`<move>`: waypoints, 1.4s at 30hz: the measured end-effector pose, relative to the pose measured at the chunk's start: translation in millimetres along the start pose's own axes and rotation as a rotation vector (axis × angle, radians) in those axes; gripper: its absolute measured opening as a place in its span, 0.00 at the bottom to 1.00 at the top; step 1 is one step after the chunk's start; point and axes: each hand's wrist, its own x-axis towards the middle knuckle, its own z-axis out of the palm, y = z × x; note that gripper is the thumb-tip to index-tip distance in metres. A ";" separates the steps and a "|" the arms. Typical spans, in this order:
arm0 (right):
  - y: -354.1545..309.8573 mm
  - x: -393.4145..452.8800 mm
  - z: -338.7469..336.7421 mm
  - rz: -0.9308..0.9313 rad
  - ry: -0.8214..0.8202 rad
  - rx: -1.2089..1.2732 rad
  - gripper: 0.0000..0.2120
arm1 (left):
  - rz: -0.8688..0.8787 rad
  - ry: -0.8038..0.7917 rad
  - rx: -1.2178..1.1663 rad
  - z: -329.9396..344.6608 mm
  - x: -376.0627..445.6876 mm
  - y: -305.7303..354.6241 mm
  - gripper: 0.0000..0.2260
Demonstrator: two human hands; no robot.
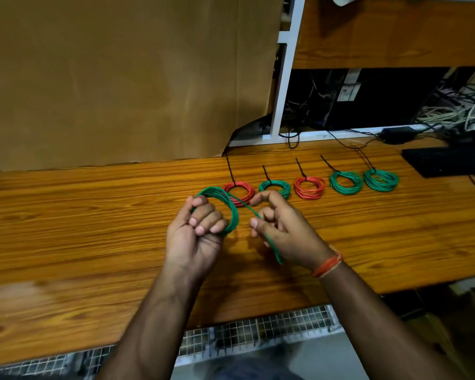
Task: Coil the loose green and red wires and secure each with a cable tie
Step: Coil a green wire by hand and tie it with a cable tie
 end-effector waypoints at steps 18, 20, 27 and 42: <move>-55.8 -16.0 54.2 0.105 -0.408 0.227 0.10 | 0.508 0.069 1.101 -24.7 -17.7 14.5 0.20; -57.8 -16.7 54.3 0.056 -0.376 0.262 0.11 | 0.557 0.052 1.266 -30.7 -21.4 15.0 0.20; -56.3 -16.8 49.4 -0.018 -0.183 0.348 0.15 | 0.626 0.040 1.481 -38.2 -29.7 12.5 0.19; -32.8 -28.6 -24.3 -0.077 0.140 0.582 0.05 | 0.383 -0.108 1.280 -11.3 -25.2 -52.8 0.18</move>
